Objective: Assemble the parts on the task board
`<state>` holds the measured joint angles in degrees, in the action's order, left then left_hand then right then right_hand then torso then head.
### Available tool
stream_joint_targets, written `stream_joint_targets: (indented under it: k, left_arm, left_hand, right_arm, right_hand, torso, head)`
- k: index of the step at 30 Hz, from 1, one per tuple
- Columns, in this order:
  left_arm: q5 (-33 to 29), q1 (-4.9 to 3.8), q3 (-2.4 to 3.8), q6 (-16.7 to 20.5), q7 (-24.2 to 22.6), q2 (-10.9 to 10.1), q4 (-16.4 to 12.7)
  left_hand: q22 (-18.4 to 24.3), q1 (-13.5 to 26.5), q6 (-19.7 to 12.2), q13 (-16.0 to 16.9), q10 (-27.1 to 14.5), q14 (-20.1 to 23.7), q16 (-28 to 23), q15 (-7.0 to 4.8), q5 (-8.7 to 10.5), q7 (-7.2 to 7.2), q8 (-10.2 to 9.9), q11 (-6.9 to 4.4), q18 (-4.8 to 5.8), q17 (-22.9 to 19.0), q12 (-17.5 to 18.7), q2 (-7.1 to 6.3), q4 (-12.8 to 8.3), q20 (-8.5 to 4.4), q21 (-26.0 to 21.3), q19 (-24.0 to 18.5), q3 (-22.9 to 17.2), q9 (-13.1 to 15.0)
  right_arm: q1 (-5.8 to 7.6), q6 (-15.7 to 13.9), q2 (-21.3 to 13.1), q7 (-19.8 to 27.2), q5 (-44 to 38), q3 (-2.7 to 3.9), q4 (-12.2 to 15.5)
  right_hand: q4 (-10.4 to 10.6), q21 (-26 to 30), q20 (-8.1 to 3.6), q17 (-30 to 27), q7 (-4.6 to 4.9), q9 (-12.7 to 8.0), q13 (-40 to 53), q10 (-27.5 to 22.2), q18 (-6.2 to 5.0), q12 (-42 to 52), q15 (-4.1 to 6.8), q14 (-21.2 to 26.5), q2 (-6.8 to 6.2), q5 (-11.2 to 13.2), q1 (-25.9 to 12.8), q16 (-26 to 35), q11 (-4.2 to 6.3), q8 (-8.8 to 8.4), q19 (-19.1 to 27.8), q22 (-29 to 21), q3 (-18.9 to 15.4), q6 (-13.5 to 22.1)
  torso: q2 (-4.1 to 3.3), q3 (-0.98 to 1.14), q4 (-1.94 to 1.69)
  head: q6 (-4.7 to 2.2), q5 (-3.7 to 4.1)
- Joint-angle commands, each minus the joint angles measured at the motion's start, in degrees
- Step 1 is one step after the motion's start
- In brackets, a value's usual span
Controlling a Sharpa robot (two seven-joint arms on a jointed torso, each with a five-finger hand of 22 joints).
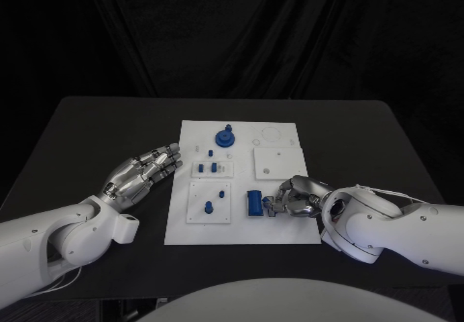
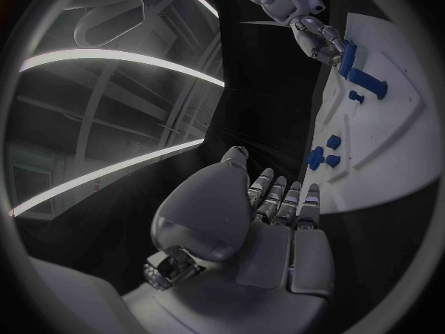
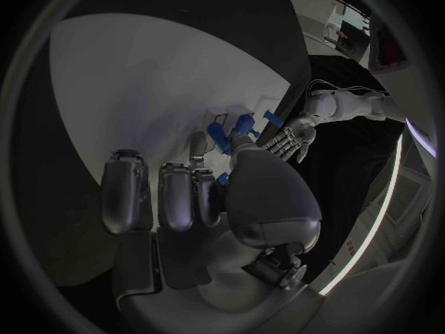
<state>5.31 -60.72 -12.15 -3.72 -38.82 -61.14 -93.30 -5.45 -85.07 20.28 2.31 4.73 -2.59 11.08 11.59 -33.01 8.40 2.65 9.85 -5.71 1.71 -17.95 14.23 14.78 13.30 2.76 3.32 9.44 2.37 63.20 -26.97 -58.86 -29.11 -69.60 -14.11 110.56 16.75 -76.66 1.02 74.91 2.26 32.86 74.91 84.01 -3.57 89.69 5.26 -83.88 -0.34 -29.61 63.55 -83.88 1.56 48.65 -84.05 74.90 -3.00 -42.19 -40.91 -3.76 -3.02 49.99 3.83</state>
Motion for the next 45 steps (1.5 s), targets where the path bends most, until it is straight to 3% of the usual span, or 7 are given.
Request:
stream_joint_targets:
  k: [1,5,16,19,28,37,45]
  left_arm:
    - [-0.09,0.06,0.04,-0.8,-0.61,0.1,-0.02]
    - [-0.09,0.06,0.04,-0.84,-0.43,0.11,0.01]
    - [-0.09,0.07,0.04,-0.97,-0.12,0.09,0.02]
    - [-0.09,0.07,0.04,-1.04,-0.04,0.11,0.02]
    - [-1.01,0.07,0.04,-1.43,0.26,0.09,-0.06]
    - [-1.53,0.08,0.04,-1.54,0.4,0.06,-0.12]
    - [-1.61,0.08,0.04,-1.48,0.55,0.01,-0.14]
  left_hand:
    - [-0.1,-0.63,0.11,0.07,-0.06,0.04,0.34,0.44,-0.23,1.91,0.35,0.03,-0.12,0.06,-0.26,-0.12,-0.03,0.51,0.23,0.02,-0.25,0.07]
    - [-0.1,-0.63,0.11,0.07,-0.06,0.04,0.34,0.44,-0.23,1.91,0.35,0.03,-0.12,0.06,-0.26,-0.12,-0.03,0.51,0.23,0.02,-0.25,0.07]
    - [-0.14,-0.66,0.03,0.08,-0.08,0.0,0.49,0.53,-0.24,1.96,0.33,0.16,-0.11,0.08,-0.3,-0.13,-0.07,0.57,0.26,0.06,-0.34,0.06]
    - [-0.14,-0.66,0.03,0.08,-0.08,0.0,0.49,0.53,-0.24,1.96,0.33,0.16,-0.11,0.08,-0.3,-0.13,-0.07,0.57,0.26,0.06,-0.34,0.06]
    - [-0.24,-0.68,0.1,0.15,0.07,-0.31,1.24,0.92,-0.26,2.09,0.35,0.67,-0.01,0.19,-0.78,-0.09,-0.12,0.84,0.36,0.19,-0.69,0.07]
    - [-0.3,-0.67,0.4,0.27,0.44,-0.55,1.79,0.99,-0.31,2.32,0.44,1.2,0.02,0.26,-1.63,-0.18,-0.15,0.92,0.42,0.26,-0.94,0.11]
    - [-0.31,-0.69,0.74,0.3,0.53,-0.64,1.99,0.99,-0.37,2.54,0.53,1.36,0.01,0.28,-1.87,-0.24,-0.18,0.92,0.44,0.29,-1.05,0.16]
  right_arm:
    - [-0.09,-0.44,-0.01,-0.2,-0.31,0.0,0.13]
    - [-0.1,-0.4,0.04,-0.12,-0.28,0.0,0.16]
    - [-0.11,-1.41,0.04,1.12,0.43,-0.01,0.37]
    - [-0.11,-1.4,0.06,1.2,0.5,-0.01,0.37]
    - [-0.12,-1.54,0.1,1.7,1.06,-0.01,0.42]
    - [-0.13,-2.14,0.04,2.32,1.48,-0.01,0.76]
    - [-0.21,-1.73,-0.1,1.93,1.56,-0.02,1.13]
  right_hand:
    - [-0.01,0.29,-0.28,0.23,-0.42,0.12,15.09,5.99,0.33,0.31,0.41,-3.56,0.59,-0.91,-0.11,0.27,0.6,0.13,-1.23,10.77,-0.46,-0.33]
    - [0.0,0.3,-0.31,0.27,-0.48,0.16,15.09,5.99,0.33,0.31,0.44,-3.57,0.68,-1.34,-0.14,0.25,0.65,0.15,-1.24,10.78,-0.44,-0.47]
    - [-0.08,0.05,-0.77,0.63,-1.04,0.15,15.09,5.99,0.4,0.31,0.91,-3.65,0.59,-11.54,1.89,0.08,1.19,-0.8,-1.41,10.9,1.66,-1.3]
    - [-0.2,0.04,-0.84,0.6,-0.94,-0.54,15.09,5.99,0.42,0.31,0.93,-3.64,-0.06,-14.82,3.19,0.08,1.15,-2.27,-1.43,10.91,3.19,-1.32]
    - [-1.44,0.2,-0.7,0.45,-0.67,-2.02,15.09,5.99,0.39,0.31,0.77,-3.6,-1.99,-19.82,7.93,0.16,0.95,-4.86,-1.38,10.87,6.89,-2.25]
    - [-2.19,-0.03,-0.76,0.77,-0.84,-1.92,15.09,5.99,0.44,0.31,0.85,-3.66,-2.39,-20.55,10.31,0.01,1.1,-4.78,-1.47,10.95,9.12,-3.26]
    - [-1.14,-0.15,-1.1,0.88,-1.59,-0.59,15.09,5.99,0.45,0.31,1.3,-3.67,-3.7,-18.35,9.6,-0.05,1.69,-3.18,-1.51,10.98,9.55,-4.89]
  torso:
    - [0.02,0.02,0.02]
    - [0.01,0.01,0.04]
    - [0.01,0.0,0.06]
    - [0.0,0.0,0.02]
    - [0.02,0.0,0.04]
    - [0.01,0.01,0.02]
    - [0.01,0.0,0.04]
  head:
    - [0.01,0.0]
    - [0.01,0.0]
    - [0.01,0.02]
    - [0.01,0.08]
    - [0.01,-0.02]
    - [0.01,-0.09]
    - [0.01,-0.07]
